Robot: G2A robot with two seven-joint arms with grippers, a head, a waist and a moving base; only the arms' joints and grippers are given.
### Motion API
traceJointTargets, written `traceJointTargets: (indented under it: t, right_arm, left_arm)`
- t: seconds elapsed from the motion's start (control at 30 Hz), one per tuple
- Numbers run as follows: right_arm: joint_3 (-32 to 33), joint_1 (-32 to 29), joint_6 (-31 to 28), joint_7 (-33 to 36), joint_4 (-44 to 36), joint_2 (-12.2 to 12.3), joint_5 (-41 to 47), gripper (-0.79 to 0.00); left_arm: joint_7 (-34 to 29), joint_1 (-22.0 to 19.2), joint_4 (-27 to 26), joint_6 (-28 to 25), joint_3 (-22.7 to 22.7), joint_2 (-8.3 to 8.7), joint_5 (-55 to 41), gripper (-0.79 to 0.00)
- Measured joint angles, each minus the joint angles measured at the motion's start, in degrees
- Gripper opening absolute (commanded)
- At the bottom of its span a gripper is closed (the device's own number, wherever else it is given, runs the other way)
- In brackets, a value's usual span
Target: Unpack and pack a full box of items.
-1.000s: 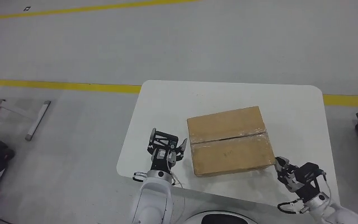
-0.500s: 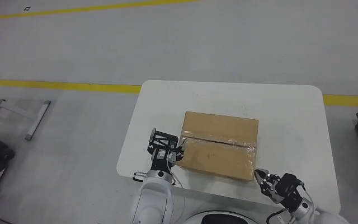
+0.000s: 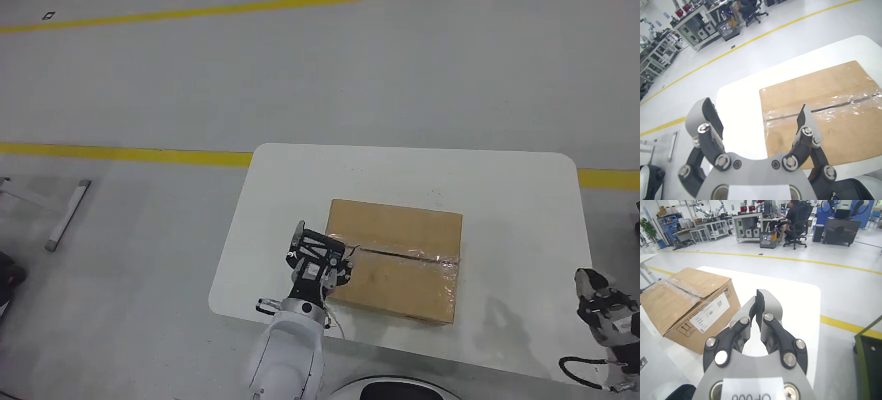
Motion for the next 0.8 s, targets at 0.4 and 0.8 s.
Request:
traceJointTargets:
  t: [0.4,0.8]
  right_arm:
    - [3.5,-2.7,0.1,0.0,-0.2,-0.8,1.7,-0.785]
    - [3.7,-4.1,0.6,-0.9,-0.8,-1.7,-0.1,-0.785]
  left_arm:
    - [-2.0,-5.3,4.6,-3.8,14.2,-1.32,-1.5,0.000]
    - [-0.9,-4.9,4.7,-1.7,12.4,-1.05,0.4,0.000]
